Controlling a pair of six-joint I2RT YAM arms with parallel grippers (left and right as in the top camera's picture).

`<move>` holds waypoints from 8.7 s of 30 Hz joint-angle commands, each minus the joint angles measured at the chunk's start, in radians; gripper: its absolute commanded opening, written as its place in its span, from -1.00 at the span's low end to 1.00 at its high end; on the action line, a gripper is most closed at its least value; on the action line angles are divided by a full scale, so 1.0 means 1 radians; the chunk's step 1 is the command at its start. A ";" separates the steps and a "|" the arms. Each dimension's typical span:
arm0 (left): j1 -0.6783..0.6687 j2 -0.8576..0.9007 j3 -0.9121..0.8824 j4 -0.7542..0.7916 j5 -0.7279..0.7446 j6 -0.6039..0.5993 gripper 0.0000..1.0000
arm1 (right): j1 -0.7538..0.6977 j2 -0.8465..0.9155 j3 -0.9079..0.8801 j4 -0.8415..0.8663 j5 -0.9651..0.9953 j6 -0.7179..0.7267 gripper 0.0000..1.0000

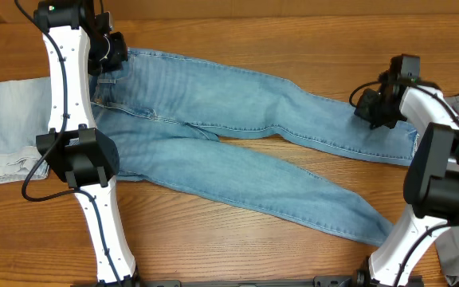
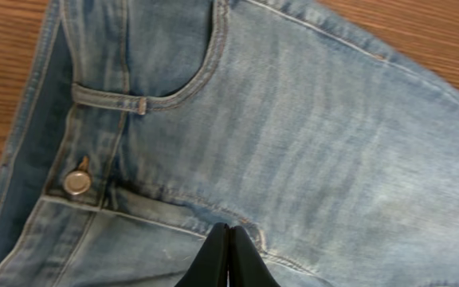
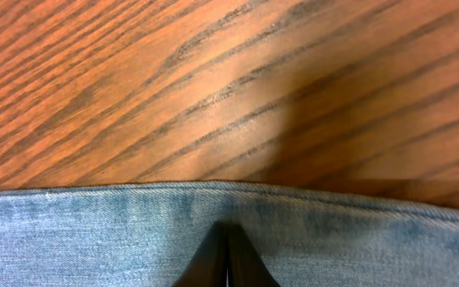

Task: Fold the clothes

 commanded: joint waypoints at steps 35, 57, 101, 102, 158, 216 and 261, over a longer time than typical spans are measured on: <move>0.004 0.288 0.019 0.055 -0.317 0.040 -0.92 | -0.124 0.063 0.028 -0.271 0.257 0.031 -0.92; -0.060 -0.488 -0.280 -0.187 -0.152 -0.074 -0.68 | -0.101 -0.595 0.187 -0.812 0.004 0.111 -0.62; -0.029 -0.560 -0.850 0.180 -0.261 -0.163 1.00 | -0.136 -0.647 -0.709 -0.148 -0.058 0.563 -0.92; -0.029 -0.560 -0.850 0.180 -0.261 -0.163 1.00 | -0.136 -0.631 -0.710 -0.146 -0.030 0.563 -0.92; -0.033 -0.560 -0.850 0.184 -0.175 -0.223 1.00 | -0.112 -0.560 -0.768 -0.174 0.179 0.826 -0.92; 0.317 -0.558 -1.231 0.332 -0.182 -0.383 1.00 | -0.180 -0.558 -0.618 -0.178 0.253 0.578 1.00; 0.324 -0.558 -1.077 0.254 -0.175 -0.388 -0.92 | -0.362 -0.559 -0.633 -0.216 0.182 0.602 -0.92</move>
